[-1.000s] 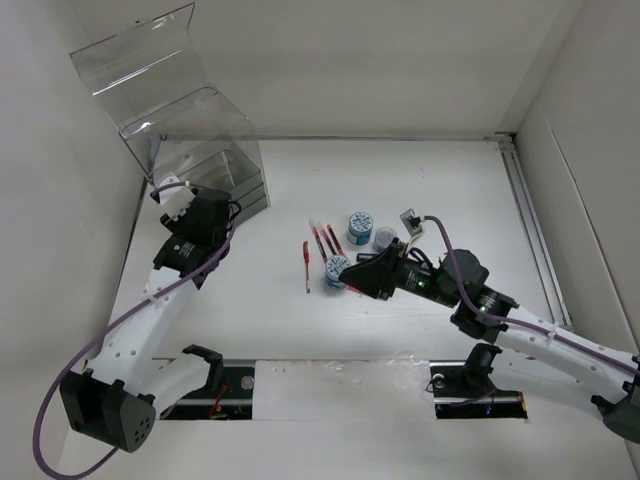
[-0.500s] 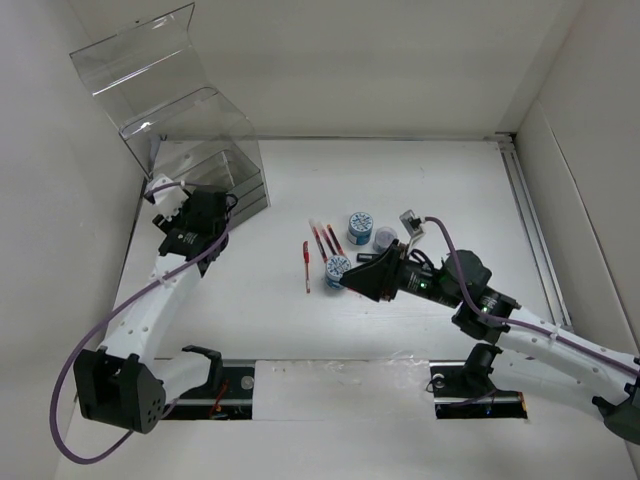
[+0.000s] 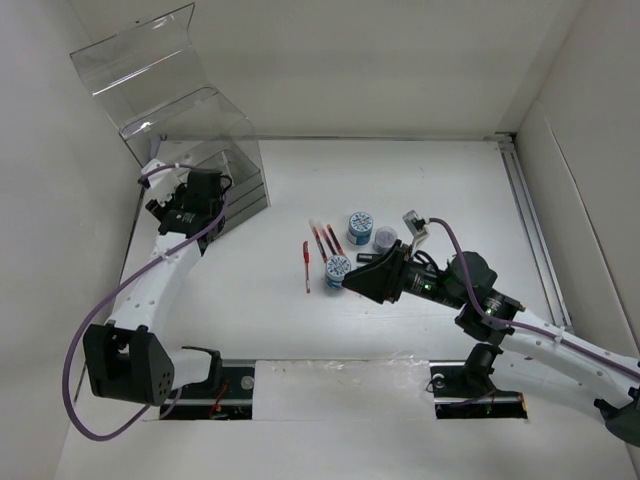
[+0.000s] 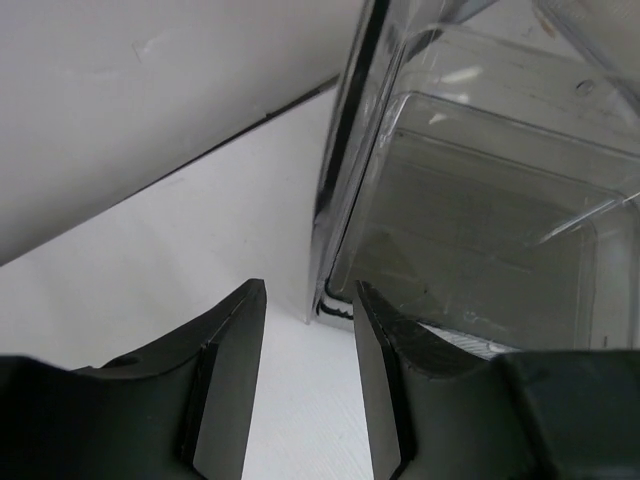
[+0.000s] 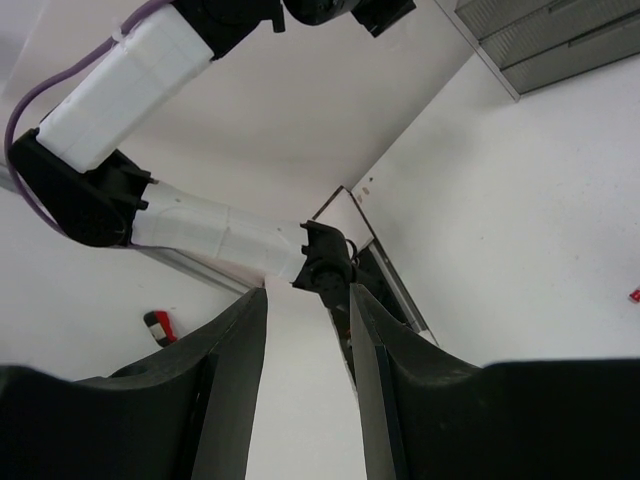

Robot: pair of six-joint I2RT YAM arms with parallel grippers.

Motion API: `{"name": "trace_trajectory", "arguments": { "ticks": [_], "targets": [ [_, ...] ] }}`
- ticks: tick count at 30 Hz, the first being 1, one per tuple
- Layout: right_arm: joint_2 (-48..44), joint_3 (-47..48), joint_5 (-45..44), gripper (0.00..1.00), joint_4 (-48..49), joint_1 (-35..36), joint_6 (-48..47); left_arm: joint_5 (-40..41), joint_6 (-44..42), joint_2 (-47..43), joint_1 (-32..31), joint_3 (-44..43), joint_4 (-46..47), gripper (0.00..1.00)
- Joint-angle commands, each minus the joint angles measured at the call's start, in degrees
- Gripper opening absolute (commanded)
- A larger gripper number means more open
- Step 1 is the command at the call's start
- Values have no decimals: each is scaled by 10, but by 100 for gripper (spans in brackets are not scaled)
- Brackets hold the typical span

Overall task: Sort the stationery into containers
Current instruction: Move the storage box to the center of the board.

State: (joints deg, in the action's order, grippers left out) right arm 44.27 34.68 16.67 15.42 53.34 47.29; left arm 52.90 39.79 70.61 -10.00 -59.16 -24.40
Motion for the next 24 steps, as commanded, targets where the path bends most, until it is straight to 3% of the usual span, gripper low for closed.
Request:
{"name": "trace_trajectory", "arguments": {
  "ticks": [1, 7, 11, 13, 24],
  "targets": [
    [-2, 0, 9, 45, 15, 1, -11, 32, -30, 9, 6, -36, 20, 36],
    [-2, 0, 9, 45, 15, 1, -11, 26, -59, 24, 13, -31, 54, 28],
    [-2, 0, 9, 45, 15, 1, -11, 26, -60, 39, 13, -44, 54, 14],
    [-2, 0, 9, 45, 15, 1, -11, 20, -60, 39, 13, -44, 54, 1],
    [-2, 0, 9, 45, 15, 1, 0, -57, -9, -42, -9, -4, 12, 0]
  ]
}}
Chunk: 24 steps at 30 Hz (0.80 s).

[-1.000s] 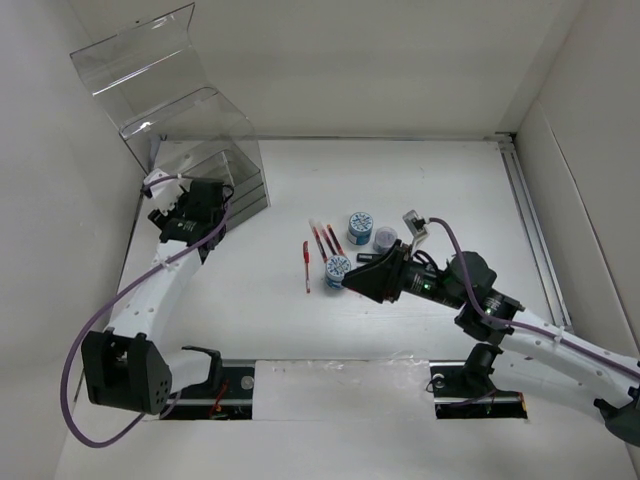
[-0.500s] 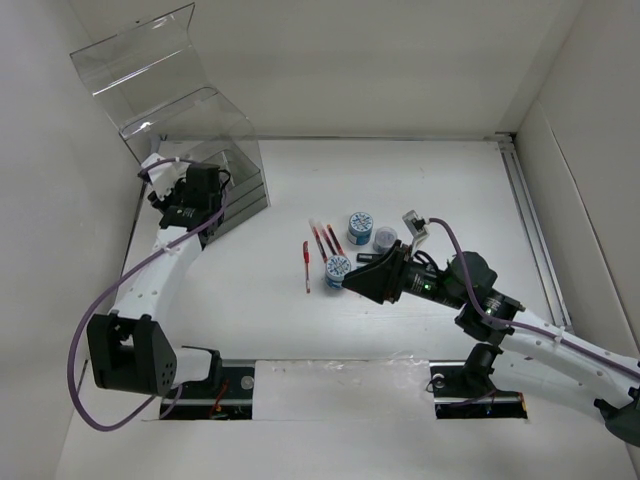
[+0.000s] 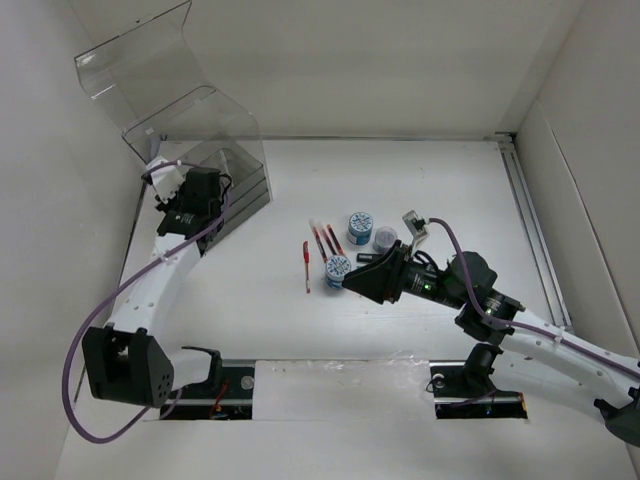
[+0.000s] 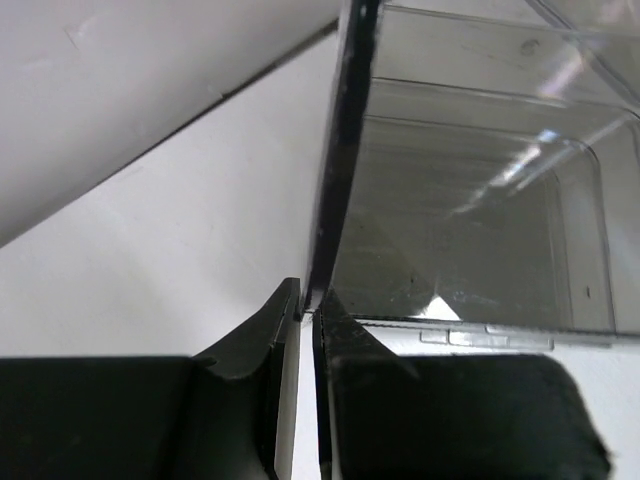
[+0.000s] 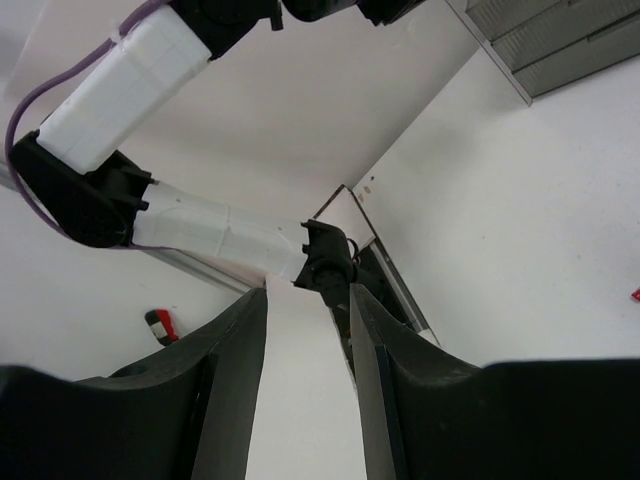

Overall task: Sort the stationery into containers
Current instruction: Move the storage box to the center of the board.

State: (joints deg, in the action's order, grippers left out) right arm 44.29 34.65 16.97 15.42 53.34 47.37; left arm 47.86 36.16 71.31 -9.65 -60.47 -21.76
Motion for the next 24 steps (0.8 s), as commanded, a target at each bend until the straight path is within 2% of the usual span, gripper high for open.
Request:
{"name": "trace_trajectory", "arguments": {
  "ticks": [1, 9, 24],
  "targets": [
    [-3, 1, 1, 45, 15, 1, -1, -19, 28, -56, -12, 9, -22, 0],
    [3, 1, -19, 45, 15, 1, -1, -128, 37, -142, -12, 37, -47, 0],
    [26, 6, -84, 45, 15, 1, -1, -311, -10, -287, -12, 108, -94, 0]
  ]
}}
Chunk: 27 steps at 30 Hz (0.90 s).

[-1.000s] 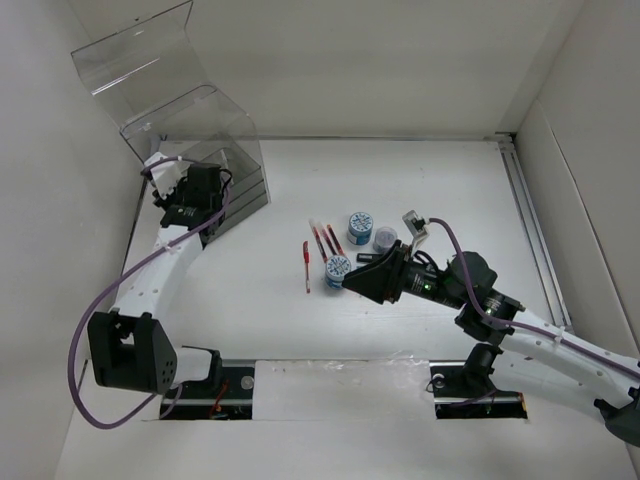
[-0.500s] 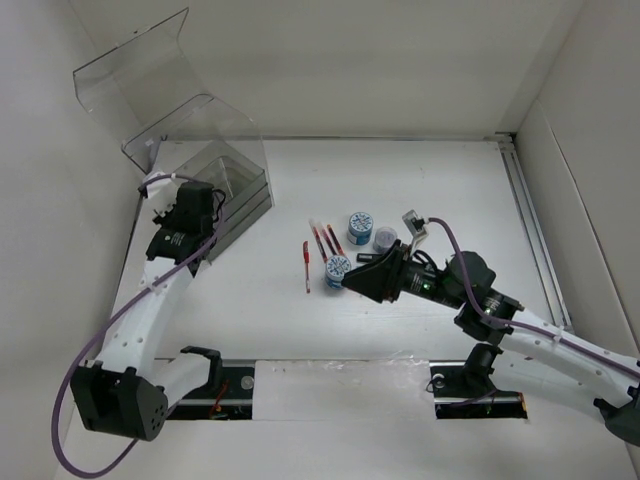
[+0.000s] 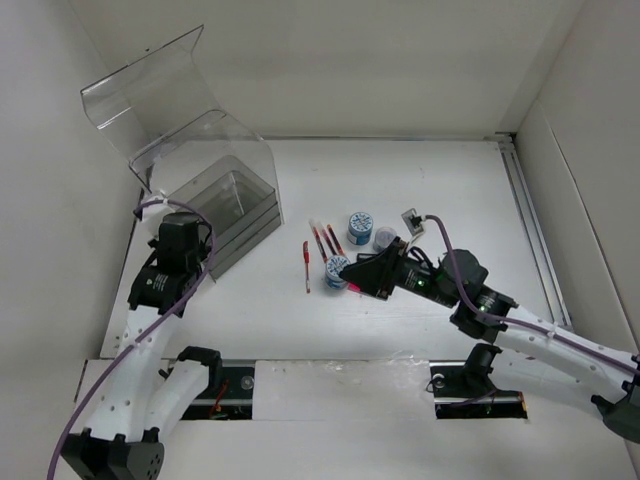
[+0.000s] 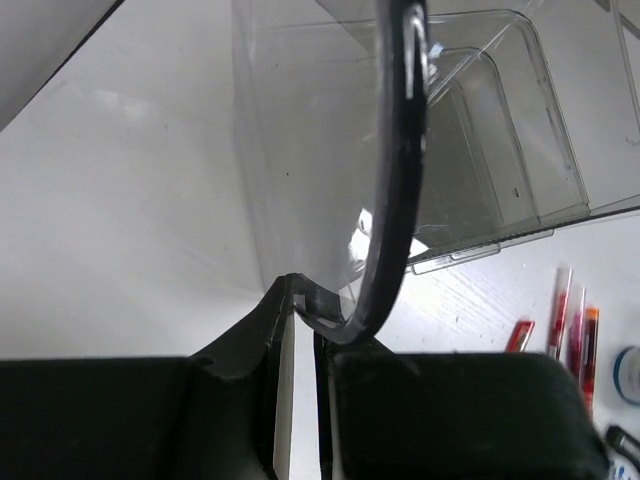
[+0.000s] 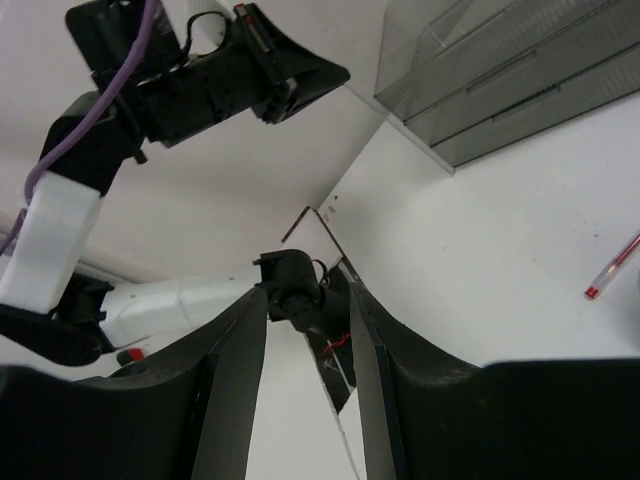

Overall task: Sort the stationery into containers
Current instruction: Move the storage box to the center of the board.

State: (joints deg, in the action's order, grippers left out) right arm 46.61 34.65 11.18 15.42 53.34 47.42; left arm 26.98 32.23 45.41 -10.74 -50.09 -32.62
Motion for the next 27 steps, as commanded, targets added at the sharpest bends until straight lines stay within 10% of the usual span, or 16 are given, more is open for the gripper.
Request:
{"name": "trace_trajectory", "arguments": {
  "ticks": [1, 9, 16, 24, 25, 27],
  "targets": [
    [9, 6, -26, 45, 15, 1, -1, -114, 29, -28, -2, 4, 20, 0],
    [15, 6, -78, 56, 4, 1, -1, -175, 18, -28, -2, -9, 8, 0],
    [27, 37, -129, 100, -28, 1, -7, -187, -4, -33, -2, -29, 35, 47],
    [38, 87, -272, 100, -86, 1, 1, -273, -49, -65, -2, -77, 130, 56],
    [44, 102, -294, 94, -103, 1, 1, -286, -49, -65, -2, -77, 142, 56],
    [51, 116, -372, 47, -122, 1, 1, -351, -55, -65, -2, -68, 180, 56]
  ]
}}
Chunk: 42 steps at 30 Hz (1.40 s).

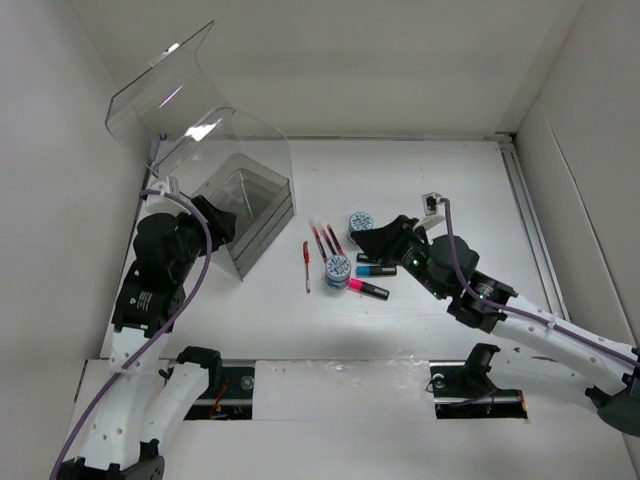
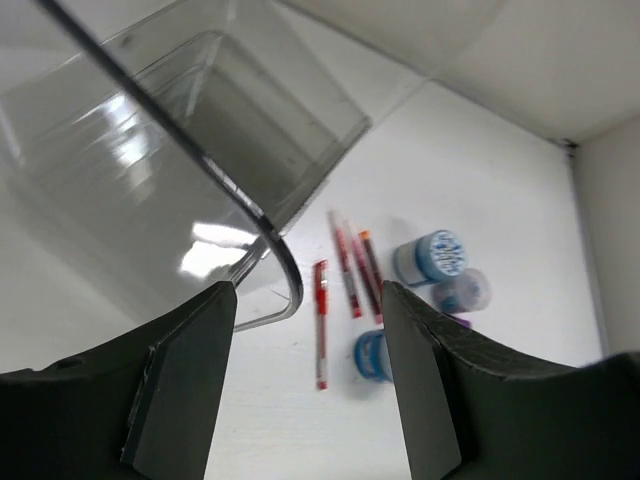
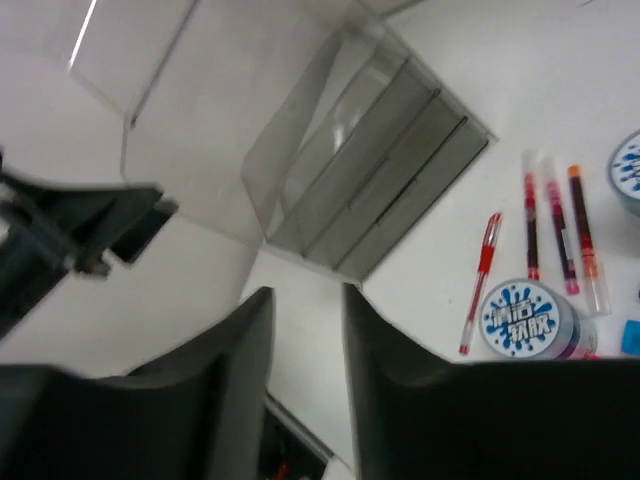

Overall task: Sort the stationery into containers
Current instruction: Move the storage box to the center of the board.

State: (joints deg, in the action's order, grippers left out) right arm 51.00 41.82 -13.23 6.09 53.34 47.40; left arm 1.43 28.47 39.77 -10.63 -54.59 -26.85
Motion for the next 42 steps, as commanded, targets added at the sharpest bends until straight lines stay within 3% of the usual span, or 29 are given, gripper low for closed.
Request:
{"name": "trace_trajectory", "arguments": {
  "ticks": [1, 2, 5, 7, 9, 11, 17, 21, 28, 29, 37, 42],
  "targets": [
    [12, 56, -153, 33, -45, -4, 2, -119, -23, -1, -3, -17, 133, 56],
    [23, 62, -176, 16, -54, -4, -4, -141, -30, 4, -3, -3, 143, 54],
    [40, 70, -246, 10, -76, -23, -4, -157, -36, 15, -3, 10, 151, 50],
    [49, 70, -226, 16, -76, -44, -4, -97, -36, 4, -3, 10, 151, 50],
    [62, 56, -183, 31, -66, -60, 2, -48, -27, -1, -3, -5, 136, 54],
    [72, 50, -112, 39, -50, -75, 2, -4, -27, -7, -3, -10, 110, 54],
    [96, 63, -23, 62, -29, -82, 2, 100, -5, 14, -3, -18, 51, 48],
    [113, 72, 61, 75, -16, -82, -19, 73, -5, -26, -3, -3, 80, 49],
    [193, 149, 103, 81, 13, -82, -24, 70, -23, 7, -3, -51, 49, 53],
    [210, 183, 103, 81, 26, -82, -33, 64, -23, 7, -3, -51, 54, 58],
    [478, 446, 92, 79, 26, -116, -205, 53, -28, 15, -3, -56, 61, 59],
    [601, 584, 128, 80, 20, -155, -223, 39, -33, 22, -3, -51, 73, 59]
  ]
}}
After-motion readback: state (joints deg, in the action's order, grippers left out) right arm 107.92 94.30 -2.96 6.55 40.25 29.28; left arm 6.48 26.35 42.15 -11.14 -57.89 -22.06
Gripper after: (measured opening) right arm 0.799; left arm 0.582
